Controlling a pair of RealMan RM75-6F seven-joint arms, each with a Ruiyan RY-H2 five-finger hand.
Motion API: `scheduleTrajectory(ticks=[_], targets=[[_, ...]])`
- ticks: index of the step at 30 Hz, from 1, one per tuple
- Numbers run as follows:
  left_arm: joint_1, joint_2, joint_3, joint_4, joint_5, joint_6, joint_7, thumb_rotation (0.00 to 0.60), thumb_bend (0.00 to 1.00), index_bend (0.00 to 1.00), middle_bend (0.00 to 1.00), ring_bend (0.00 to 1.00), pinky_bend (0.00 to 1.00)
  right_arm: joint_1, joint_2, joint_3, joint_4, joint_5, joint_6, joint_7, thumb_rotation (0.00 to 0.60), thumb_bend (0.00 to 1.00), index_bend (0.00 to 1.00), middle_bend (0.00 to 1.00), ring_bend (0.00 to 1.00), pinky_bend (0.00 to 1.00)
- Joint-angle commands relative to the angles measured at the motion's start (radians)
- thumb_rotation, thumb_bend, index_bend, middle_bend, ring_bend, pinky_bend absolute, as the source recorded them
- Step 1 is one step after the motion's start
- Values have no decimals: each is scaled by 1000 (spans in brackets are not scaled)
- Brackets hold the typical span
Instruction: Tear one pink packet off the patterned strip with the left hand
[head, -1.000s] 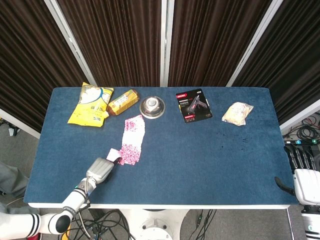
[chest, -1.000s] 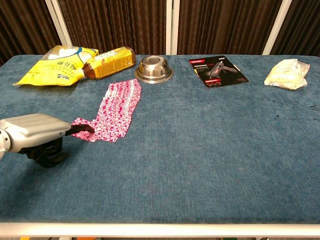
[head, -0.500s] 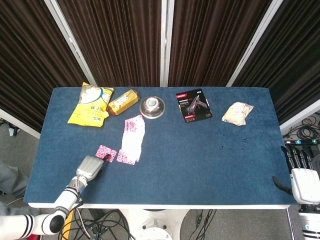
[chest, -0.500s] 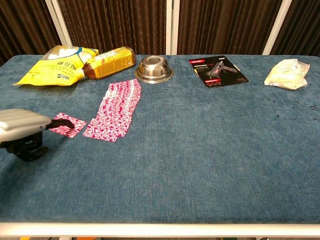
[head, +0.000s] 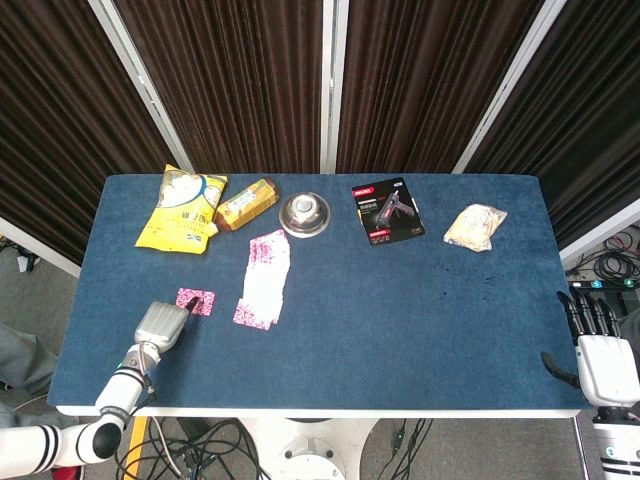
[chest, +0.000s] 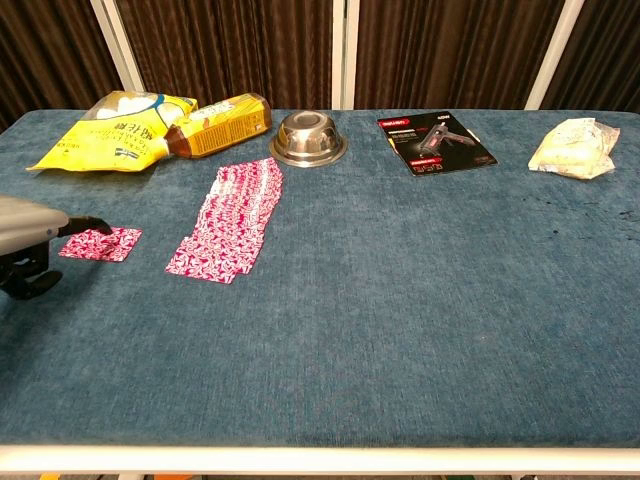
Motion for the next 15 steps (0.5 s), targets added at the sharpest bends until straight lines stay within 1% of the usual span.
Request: scheduleTrajectory(ticks=[1, 4, 9, 15], targets=[[8, -4, -3, -26, 80, 31, -33, 600, 550, 87, 935, 947, 946, -1, 0, -1, 3, -1, 1, 3, 600, 152, 0, 0, 0, 0], [9, -11, -1, -50, 132, 34, -54, 600, 550, 87, 934, 946, 945, 0, 2, 1, 3, 1, 1, 9, 600, 153, 0, 0, 0, 0], [0, -28, 0, -78, 170, 16, -68, 600, 549, 87, 932, 945, 944, 1, 13, 6, -5, -2, 7, 12, 600, 153, 0, 0, 0, 0], [-19, -80, -15, -37, 167, -15, -77, 600, 550, 87, 932, 945, 944, 4, 13, 5, -6, -1, 2, 16, 600, 153, 0, 0, 0, 0]])
